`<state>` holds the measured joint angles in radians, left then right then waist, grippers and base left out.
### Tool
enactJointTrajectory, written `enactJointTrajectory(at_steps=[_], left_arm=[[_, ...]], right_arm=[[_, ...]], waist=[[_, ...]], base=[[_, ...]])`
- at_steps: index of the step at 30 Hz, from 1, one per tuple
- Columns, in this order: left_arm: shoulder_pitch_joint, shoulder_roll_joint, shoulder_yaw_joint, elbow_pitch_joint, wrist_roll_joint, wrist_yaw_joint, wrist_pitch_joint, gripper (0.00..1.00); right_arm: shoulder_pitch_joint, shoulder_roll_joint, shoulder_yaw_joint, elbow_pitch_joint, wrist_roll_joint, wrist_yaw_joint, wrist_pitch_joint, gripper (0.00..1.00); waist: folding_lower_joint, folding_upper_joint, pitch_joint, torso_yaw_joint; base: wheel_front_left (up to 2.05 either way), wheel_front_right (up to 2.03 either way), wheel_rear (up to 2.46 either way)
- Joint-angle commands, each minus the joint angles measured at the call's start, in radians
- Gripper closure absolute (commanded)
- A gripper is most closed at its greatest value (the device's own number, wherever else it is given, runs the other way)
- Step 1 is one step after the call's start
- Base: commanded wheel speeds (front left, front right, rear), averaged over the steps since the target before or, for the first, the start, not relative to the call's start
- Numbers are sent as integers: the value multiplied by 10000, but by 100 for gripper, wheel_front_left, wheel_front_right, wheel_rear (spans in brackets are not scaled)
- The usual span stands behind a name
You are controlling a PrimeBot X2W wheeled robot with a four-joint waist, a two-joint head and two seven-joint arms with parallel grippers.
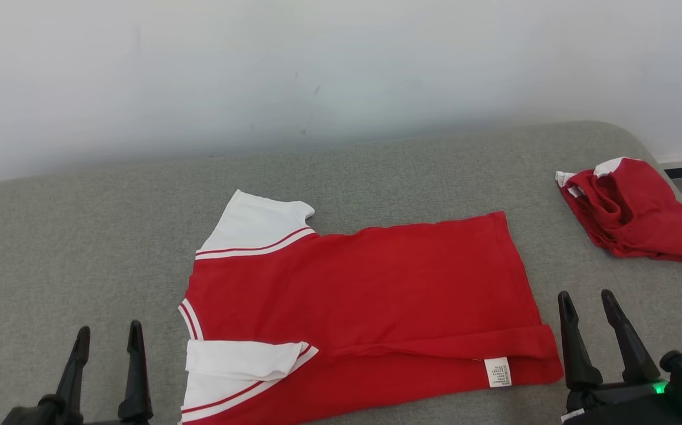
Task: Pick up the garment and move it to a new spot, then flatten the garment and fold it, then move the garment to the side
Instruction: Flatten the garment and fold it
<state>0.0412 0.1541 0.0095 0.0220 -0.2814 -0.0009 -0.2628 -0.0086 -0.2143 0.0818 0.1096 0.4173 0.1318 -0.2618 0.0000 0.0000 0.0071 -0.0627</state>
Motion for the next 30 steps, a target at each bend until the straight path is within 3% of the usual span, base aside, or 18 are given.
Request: enactJointTrajectory(at_steps=[1, 20, 26, 30], left_arm=[[167, -63, 105, -69, 111, -78, -21, 0], [439, -651, 821, 175, 512, -606, -21, 0], [-763, -73, 731, 442, 743, -852, 27, 0], [-2214, 454, 398, 759, 526, -1066, 609, 0]], right_arm=[[177, 57, -55, -29, -67, -27, -37, 0], [260, -165, 32, 358, 62, -27, -37, 0], [-633, -726, 228, 742, 705, -27, 186, 0], [-1623, -1186, 344, 1166, 1194, -28, 578, 0]], waist=[[0, 0, -4, 28], [0, 0, 165, 8], [0, 0, 582, -118], [0, 0, 1079, -171]], base=[[0, 0, 0], [0, 0, 0], [0, 0, 0], [0, 0, 0]])
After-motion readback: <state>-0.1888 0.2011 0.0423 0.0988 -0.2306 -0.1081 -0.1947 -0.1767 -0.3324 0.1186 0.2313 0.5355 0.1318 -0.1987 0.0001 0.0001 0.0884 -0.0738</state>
